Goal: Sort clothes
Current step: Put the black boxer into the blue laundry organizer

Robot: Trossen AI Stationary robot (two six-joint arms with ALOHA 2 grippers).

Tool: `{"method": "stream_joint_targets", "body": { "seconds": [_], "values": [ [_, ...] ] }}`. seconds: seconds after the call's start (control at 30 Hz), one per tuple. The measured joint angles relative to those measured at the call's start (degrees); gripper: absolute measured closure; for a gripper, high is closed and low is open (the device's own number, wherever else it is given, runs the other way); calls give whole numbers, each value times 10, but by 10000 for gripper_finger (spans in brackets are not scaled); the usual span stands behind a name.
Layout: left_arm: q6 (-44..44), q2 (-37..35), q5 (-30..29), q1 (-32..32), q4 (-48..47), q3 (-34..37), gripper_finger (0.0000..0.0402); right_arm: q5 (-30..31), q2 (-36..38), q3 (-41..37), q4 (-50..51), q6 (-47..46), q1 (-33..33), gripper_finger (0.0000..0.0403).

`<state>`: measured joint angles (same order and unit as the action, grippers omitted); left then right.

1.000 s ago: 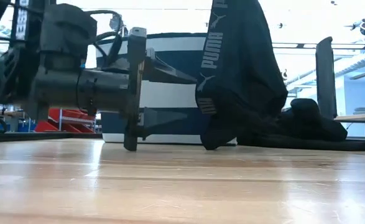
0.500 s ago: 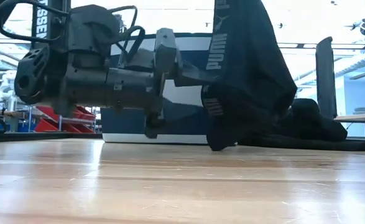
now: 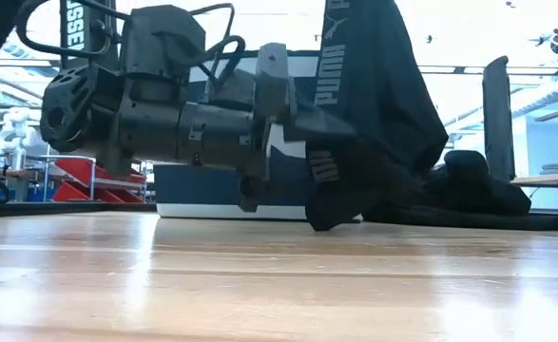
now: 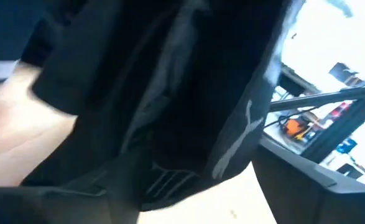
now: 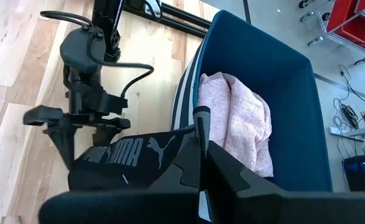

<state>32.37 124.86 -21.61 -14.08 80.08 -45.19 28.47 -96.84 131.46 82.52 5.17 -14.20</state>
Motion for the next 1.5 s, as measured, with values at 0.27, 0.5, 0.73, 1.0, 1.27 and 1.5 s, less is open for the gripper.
{"method": "stream_joint_targets", "body": {
  "seconds": [0.27, 0.5, 0.73, 1.0, 1.27, 1.5],
  "values": [
    [18, -1, 41, 20, -25, 0, 351, 0, 0, 0, -4, 0, 0, 403],
    [-2, -47, 84, 25, -16, 10, 387, 0, 0, 0, -3, -10, -2, 403],
    [-115, -219, 88, 11, -84, 51, 392, 3, 22, 0, 12, -38, -2, 403],
    [-137, -475, 114, -15, -469, 43, 390, 36, 41, -24, 68, -148, -2, 403],
    [-118, -624, 92, -63, -641, 43, 383, 47, 100, -285, -13, -216, 0, 403],
    [-48, -646, 76, -72, -746, 43, 381, -41, 150, -525, -378, -176, -1, 403]
  ]
}}
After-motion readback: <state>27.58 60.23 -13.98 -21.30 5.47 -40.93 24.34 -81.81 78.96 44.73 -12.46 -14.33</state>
